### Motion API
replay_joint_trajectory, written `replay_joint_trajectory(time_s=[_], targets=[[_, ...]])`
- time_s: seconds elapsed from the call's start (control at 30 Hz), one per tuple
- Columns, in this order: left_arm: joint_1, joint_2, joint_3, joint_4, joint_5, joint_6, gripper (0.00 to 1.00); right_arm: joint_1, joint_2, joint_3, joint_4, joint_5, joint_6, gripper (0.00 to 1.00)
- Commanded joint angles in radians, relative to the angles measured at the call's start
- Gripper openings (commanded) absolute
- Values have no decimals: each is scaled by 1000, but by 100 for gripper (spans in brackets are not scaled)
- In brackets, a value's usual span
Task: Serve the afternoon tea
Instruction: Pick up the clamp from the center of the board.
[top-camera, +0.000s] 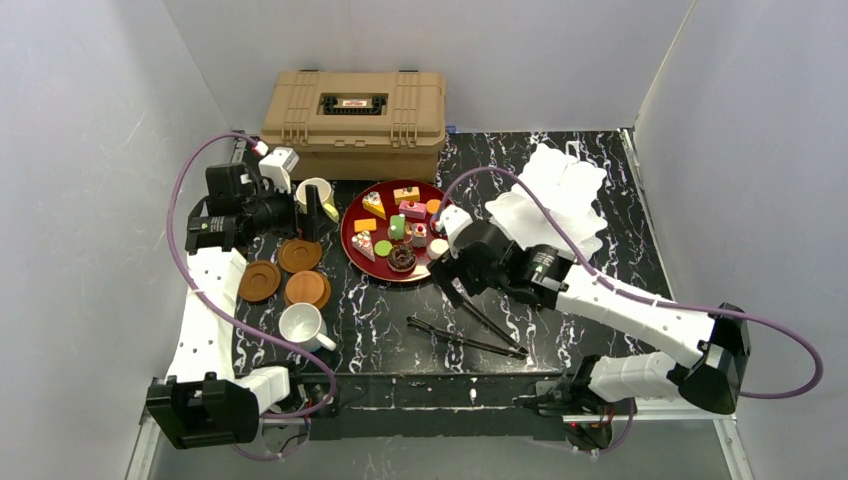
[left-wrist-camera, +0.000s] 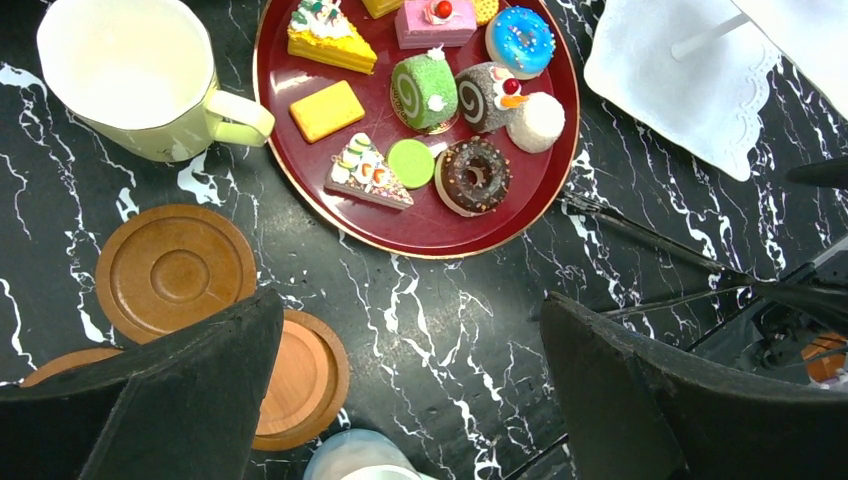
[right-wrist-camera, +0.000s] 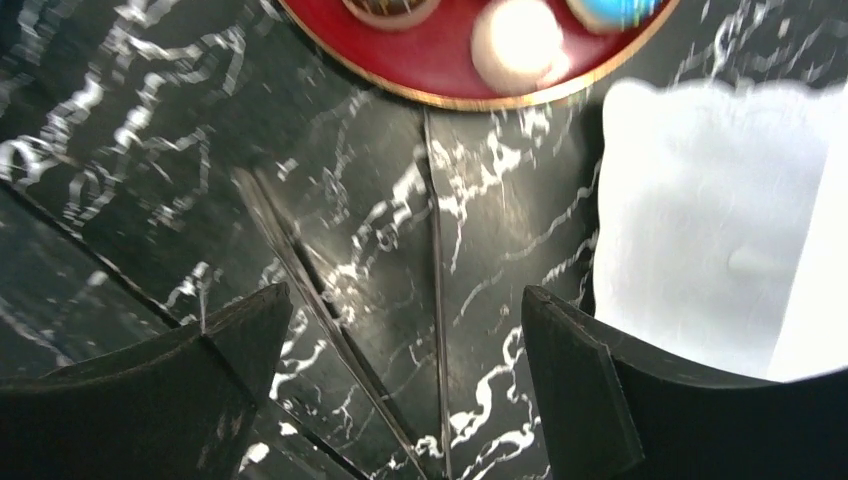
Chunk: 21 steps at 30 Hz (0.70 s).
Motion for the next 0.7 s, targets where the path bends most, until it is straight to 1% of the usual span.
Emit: replay_joint_trajectory(time_s=[0.0,0.1,0.2,0.3,0.5,0.67], targets=[[-2,5,30,-33,38,18,99,-6,-73,-145,93,74,97,91],[-3,11,31,-37,50,18,99,-6,-110,-287,173,89,160,88],[-3,14,37,-50,75,34,99,-6,-134,-371,232,81,198,86],[-4,17,46,-63,85,45,99,-6,-115,-422,280,57,224,84],[-3,28,49,-72,59,50,99,-6,-38,-502,384,19,255,80],[-4,31,54,-72,70,48,99,-6,-1,-553,445,27,273,72]])
